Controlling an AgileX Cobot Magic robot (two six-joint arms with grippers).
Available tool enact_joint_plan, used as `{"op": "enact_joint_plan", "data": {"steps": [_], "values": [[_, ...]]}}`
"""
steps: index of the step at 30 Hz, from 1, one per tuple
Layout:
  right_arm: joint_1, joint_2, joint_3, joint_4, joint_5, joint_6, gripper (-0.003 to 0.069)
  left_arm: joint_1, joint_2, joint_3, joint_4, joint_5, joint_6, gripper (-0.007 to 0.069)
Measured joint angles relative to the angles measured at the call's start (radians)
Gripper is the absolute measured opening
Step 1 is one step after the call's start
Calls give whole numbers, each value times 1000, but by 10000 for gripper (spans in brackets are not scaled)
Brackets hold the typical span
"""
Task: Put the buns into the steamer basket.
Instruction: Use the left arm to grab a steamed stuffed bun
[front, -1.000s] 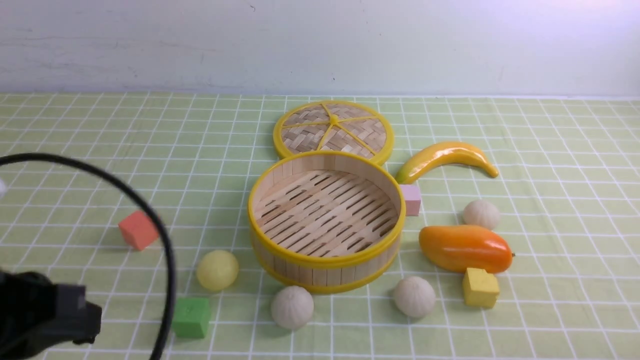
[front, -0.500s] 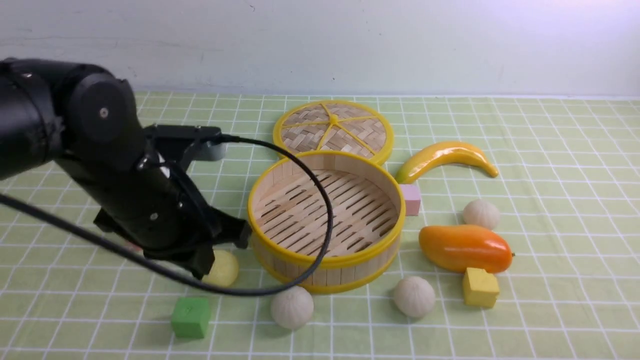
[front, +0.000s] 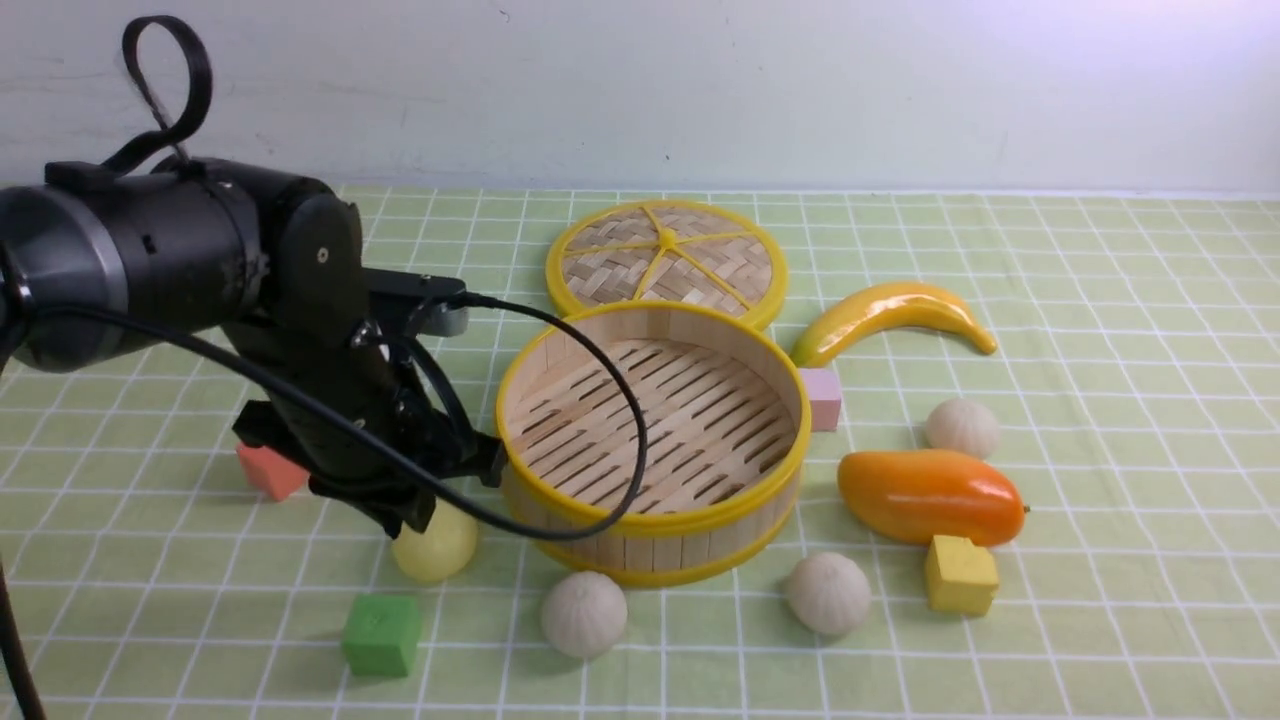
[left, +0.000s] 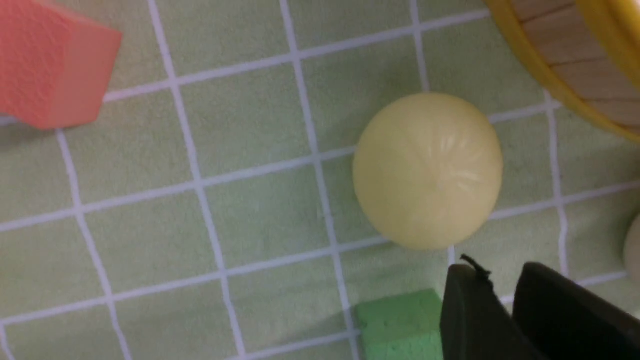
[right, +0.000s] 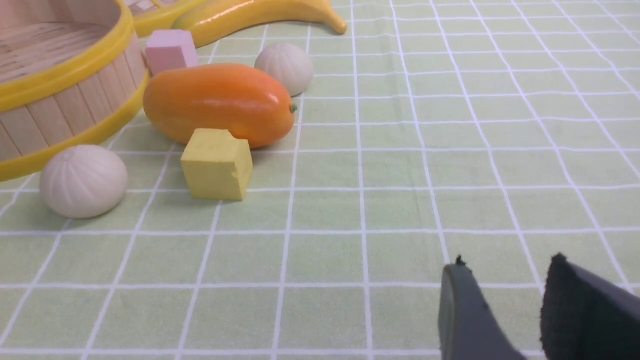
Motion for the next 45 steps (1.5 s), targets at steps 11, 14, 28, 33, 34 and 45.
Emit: {"op": "enact_joint_plan", "data": {"steps": [11, 14, 28, 33, 34, 45], "values": [[0, 0, 0, 0, 0, 0, 239, 2, 70, -6, -3, -48, 5, 243], [0, 0, 0, 0, 0, 0, 239, 2, 90, -6, -1, -57, 6, 240], [0, 0, 0, 0, 0, 0, 239, 3, 117, -6, 50, -112, 6, 240], [0, 0, 0, 0, 0, 0, 239, 3, 118, -6, 65, -137, 6, 240], [0, 0, 0, 0, 0, 0, 239, 3, 120, -6, 69, -147, 6, 240], [0, 0, 0, 0, 0, 0, 239, 3, 160, -13, 75, -134, 6, 9]]}}
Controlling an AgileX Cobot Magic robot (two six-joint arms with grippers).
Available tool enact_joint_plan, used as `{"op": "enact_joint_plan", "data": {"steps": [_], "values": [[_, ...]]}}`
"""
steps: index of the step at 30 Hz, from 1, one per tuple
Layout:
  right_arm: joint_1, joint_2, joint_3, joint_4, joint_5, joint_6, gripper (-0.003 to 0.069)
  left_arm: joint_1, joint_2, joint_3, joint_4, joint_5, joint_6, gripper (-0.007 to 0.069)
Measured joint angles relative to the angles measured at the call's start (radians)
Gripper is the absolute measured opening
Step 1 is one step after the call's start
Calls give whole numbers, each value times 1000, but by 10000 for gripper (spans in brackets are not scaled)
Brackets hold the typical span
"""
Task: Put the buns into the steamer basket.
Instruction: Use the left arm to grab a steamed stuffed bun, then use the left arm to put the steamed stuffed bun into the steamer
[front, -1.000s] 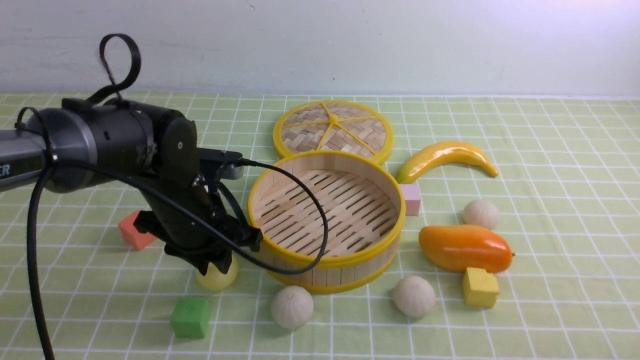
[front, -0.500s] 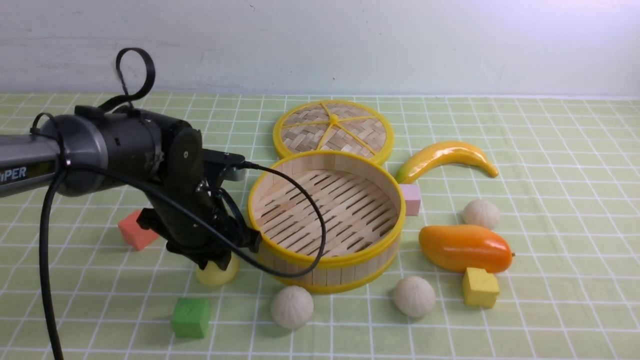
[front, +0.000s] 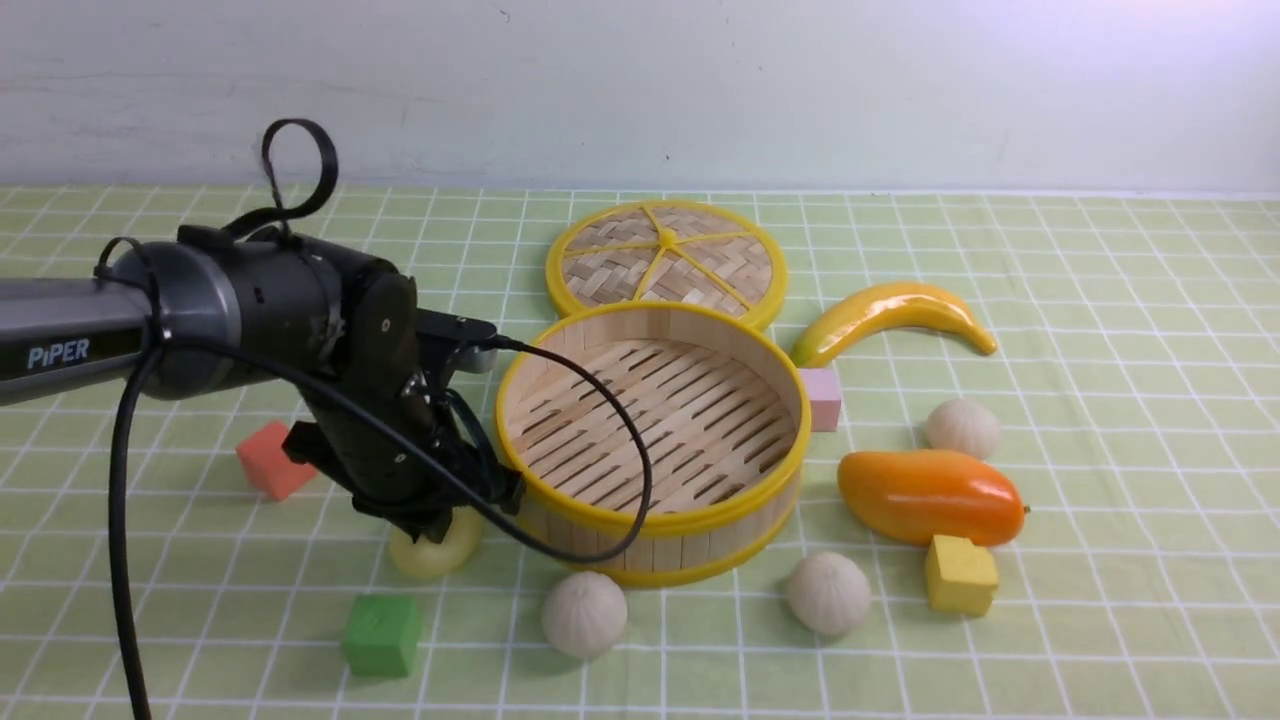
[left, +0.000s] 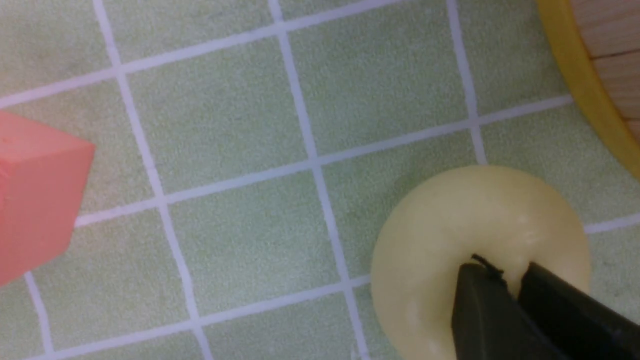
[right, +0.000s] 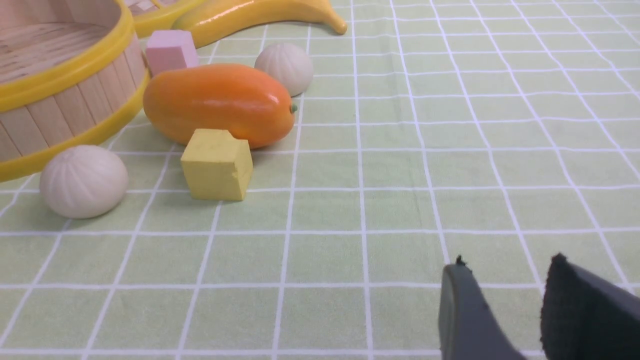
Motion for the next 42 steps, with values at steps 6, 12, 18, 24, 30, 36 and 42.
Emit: {"op": "enact_joint_plan", "data": {"steps": [6, 12, 18, 24, 30, 36, 42], "values": [[0, 0, 0, 0, 0, 0, 239, -1, -57, -1, 0, 28, 0, -13], [0, 0, 0, 0, 0, 0, 239, -6, -233, 1, -36, 50, 17, -13], [0, 0, 0, 0, 0, 0, 239, -102, -286, -14, -122, 11, 141, -13], [0, 0, 0, 0, 0, 0, 239, -183, -116, -138, -115, 1, 150, -13], [0, 0, 0, 0, 0, 0, 239, -179, 68, -276, 67, 44, -8, -11], [0, 0, 0, 0, 0, 0, 239, -179, 128, -340, 133, 96, -69, 108], [0, 0, 0, 0, 0, 0, 239, -180, 74, -342, 135, 148, -94, 356]]}}
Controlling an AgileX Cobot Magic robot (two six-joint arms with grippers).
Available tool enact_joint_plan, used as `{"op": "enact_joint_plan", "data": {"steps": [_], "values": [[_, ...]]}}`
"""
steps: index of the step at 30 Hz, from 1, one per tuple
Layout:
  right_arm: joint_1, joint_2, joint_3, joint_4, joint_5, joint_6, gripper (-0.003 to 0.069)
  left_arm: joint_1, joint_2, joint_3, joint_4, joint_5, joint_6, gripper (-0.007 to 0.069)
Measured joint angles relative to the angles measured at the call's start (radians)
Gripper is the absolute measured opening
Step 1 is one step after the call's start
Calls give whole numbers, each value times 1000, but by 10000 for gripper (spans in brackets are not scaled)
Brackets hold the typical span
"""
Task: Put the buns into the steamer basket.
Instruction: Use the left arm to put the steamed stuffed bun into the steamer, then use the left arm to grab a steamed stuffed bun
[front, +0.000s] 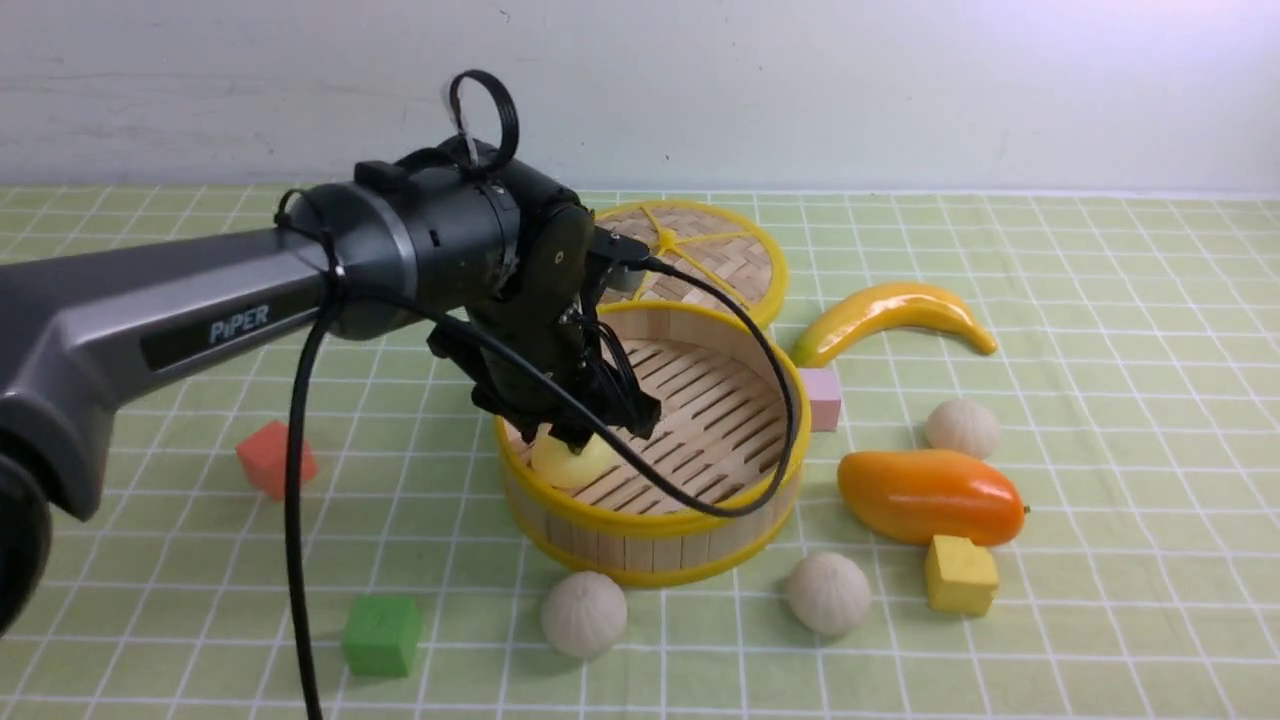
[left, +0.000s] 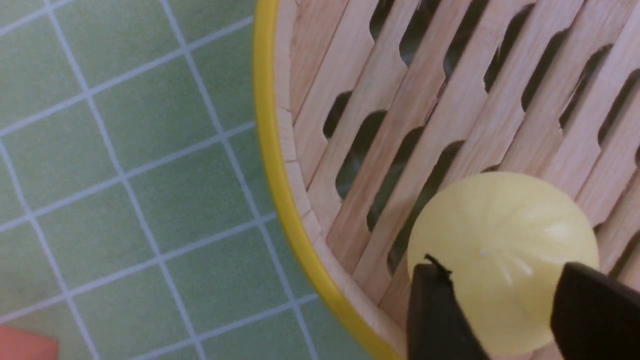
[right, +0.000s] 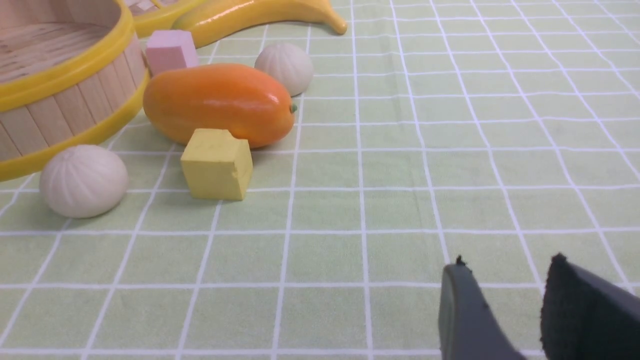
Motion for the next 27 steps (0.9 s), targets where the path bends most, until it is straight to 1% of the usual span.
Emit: {"op": "enact_joint_plan", "data": {"steps": [1, 2, 5, 6, 9, 10, 11, 12, 13, 15, 17, 18, 25, 27], "values": [[0, 0, 0, 0, 0, 0, 239, 0, -36, 0, -8, 27, -6, 392], [0, 0, 0, 0, 0, 0, 239, 0, -73, 4, -26, 55, -15, 409], [0, 0, 0, 0, 0, 0, 239, 0, -170, 48, -90, 98, -25, 404], [0, 0, 0, 0, 0, 0, 239, -8, -241, 119, -145, 116, -19, 364], [0, 0, 0, 0, 0, 0, 239, -43, -325, 280, -204, 102, 8, 266], [0, 0, 0, 0, 0, 0, 239, -76, -347, 364, -237, 70, 22, 196], [0, 0, 0, 0, 0, 0, 239, -80, -349, 374, -240, 59, 24, 188], [0, 0, 0, 0, 0, 0, 239, -107, -353, 441, -264, 18, 31, 138], [0, 0, 0, 0, 0, 0, 239, -114, -353, 447, -270, 13, 31, 126], [0, 0, 0, 0, 0, 0, 239, -129, -338, 486, -283, -50, 34, 89], [0, 0, 0, 0, 0, 0, 239, -129, -327, 488, -283, -86, 34, 90], [0, 0, 0, 0, 0, 0, 239, -123, -312, 490, -279, -123, 34, 105], [0, 0, 0, 0, 0, 0, 239, -76, -245, 490, -273, -222, 34, 254], [0, 0, 0, 0, 0, 0, 239, -70, -235, 490, -266, -238, 34, 276]]}}
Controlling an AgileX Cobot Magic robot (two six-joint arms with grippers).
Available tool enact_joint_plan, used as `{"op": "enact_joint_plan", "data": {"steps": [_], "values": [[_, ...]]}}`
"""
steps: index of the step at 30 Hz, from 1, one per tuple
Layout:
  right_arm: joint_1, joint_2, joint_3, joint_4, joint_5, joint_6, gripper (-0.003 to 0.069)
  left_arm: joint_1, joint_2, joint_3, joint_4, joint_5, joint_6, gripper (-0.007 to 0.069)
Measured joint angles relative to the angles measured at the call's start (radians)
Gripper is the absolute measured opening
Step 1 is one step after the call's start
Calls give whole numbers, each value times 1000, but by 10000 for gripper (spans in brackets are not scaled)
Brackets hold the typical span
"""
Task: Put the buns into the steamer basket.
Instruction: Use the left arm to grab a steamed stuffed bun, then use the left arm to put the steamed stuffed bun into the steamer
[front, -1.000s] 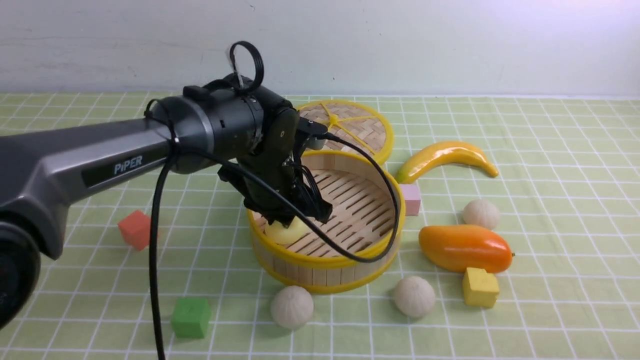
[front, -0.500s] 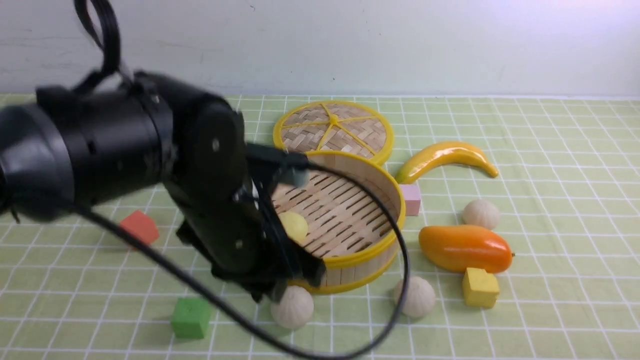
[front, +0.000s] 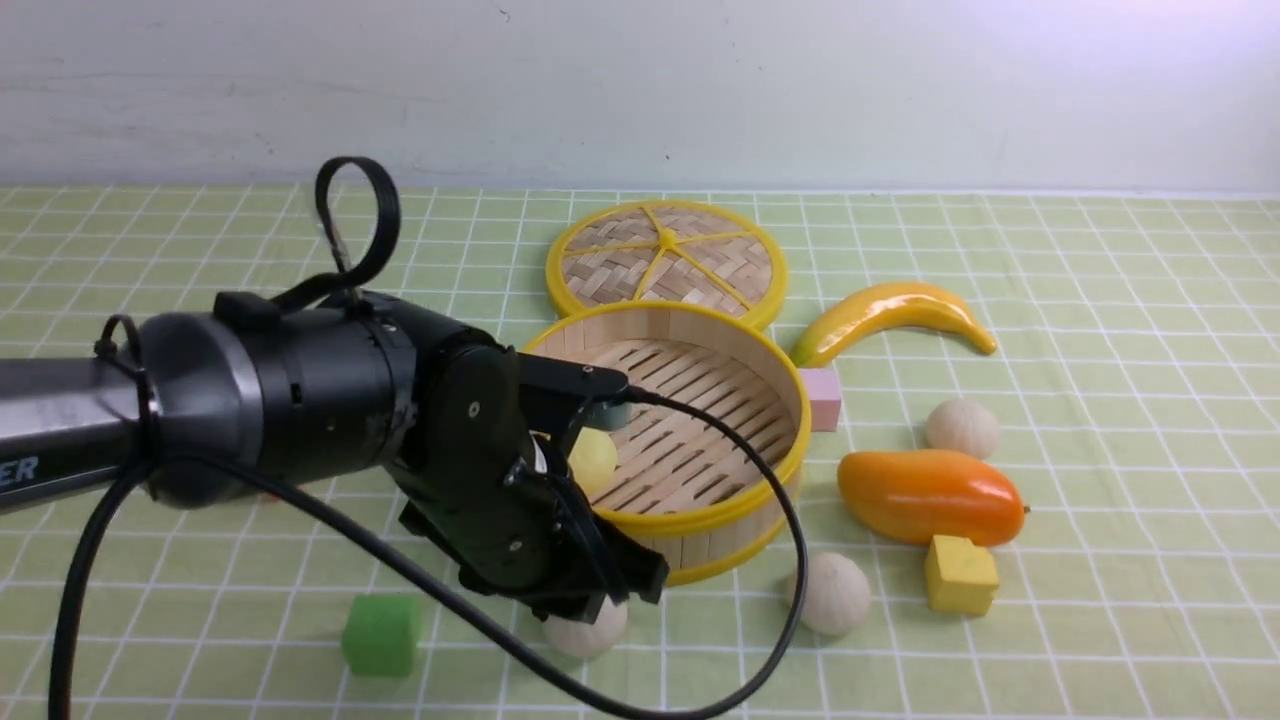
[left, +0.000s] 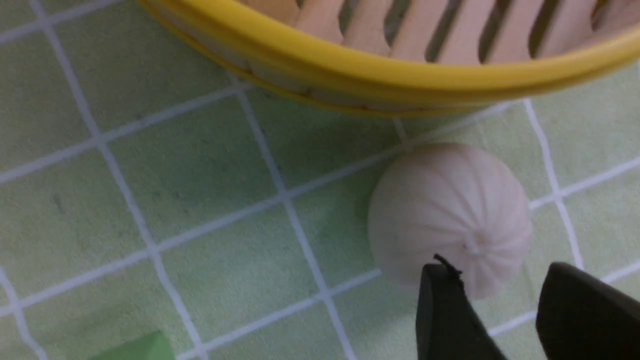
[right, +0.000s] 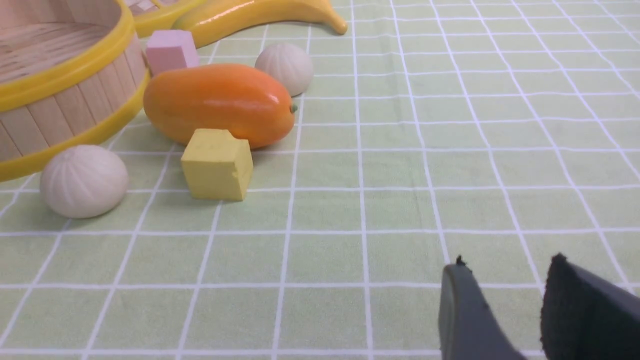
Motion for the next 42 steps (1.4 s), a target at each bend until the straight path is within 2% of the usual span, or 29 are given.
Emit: {"op": "enact_joint_plan", "data": {"steps": [16, 20, 24, 26, 34, 39, 42], "values": [[0, 0, 0, 0, 0, 0, 239, 1, 65, 0, 2, -82, 4, 285], [0, 0, 0, 0, 0, 0, 239, 1, 64, 0, 2, -88, 4, 233], [0, 0, 0, 0, 0, 0, 239, 1, 63, 0, -14, -58, 4, 61], [0, 0, 0, 0, 0, 0, 239, 1, 52, -2, -23, -22, 4, 3], [0, 0, 0, 0, 0, 0, 239, 1, -99, -118, -68, 226, 37, -8], [0, 0, 0, 0, 0, 0, 239, 1, -78, -294, -50, 247, 77, -8], [0, 0, 0, 0, 0, 0, 239, 1, 36, -409, -11, 245, 84, -8]]}}
